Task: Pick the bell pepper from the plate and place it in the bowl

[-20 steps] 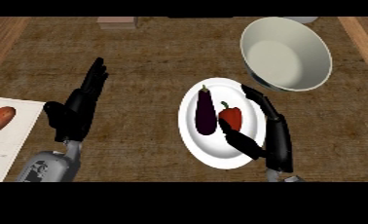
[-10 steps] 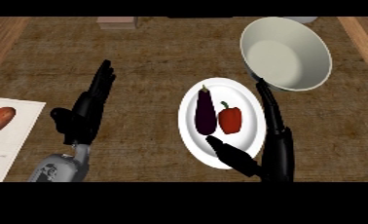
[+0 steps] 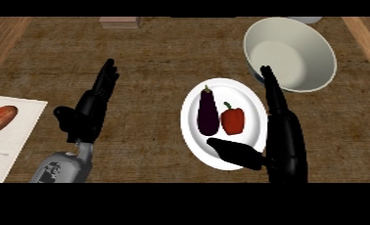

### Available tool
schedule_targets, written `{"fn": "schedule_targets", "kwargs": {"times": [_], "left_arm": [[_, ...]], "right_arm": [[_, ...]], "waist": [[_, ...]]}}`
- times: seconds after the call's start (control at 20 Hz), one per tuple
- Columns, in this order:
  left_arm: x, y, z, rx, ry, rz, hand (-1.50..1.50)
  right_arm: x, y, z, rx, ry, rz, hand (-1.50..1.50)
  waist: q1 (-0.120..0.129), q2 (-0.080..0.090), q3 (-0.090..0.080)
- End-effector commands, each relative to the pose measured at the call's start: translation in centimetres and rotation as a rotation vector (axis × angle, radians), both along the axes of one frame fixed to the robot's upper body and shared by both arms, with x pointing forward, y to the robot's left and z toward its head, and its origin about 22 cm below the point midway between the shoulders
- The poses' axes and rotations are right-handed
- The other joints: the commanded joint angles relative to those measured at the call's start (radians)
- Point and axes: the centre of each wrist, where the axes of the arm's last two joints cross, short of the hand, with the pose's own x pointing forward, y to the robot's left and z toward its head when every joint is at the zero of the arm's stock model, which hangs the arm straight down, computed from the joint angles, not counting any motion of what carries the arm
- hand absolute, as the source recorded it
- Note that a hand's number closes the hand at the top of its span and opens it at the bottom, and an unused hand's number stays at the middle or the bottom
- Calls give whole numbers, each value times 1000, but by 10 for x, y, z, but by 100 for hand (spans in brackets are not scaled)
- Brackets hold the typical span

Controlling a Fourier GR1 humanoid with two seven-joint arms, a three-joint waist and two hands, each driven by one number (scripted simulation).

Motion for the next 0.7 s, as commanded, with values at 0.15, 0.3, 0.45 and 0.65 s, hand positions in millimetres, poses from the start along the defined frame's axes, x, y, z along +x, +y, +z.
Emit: {"fn": "schedule_targets", "kwargs": {"times": [0.15, 0.3, 0.45, 0.65], "left_arm": [[-5, 0, 11, 0, -7, 2, 0], [7, -2, -1, 7, -25, 16, 0], [-15, -1, 16, 1, 13, 13, 0], [-8, 10, -10, -7, 10, -4, 0]], "right_arm": [[17, -1, 0, -33, 264, -8, -150], [27, 5, -5, -38, 326, -11, -150], [23, -9, -14, -44, 336, 12, -150], [-5, -7, -48, -12, 341, 51, -150]], "waist": [[5, 1, 2], [3, 3, 2], [6, 1, 2], [0, 1, 2]]}}
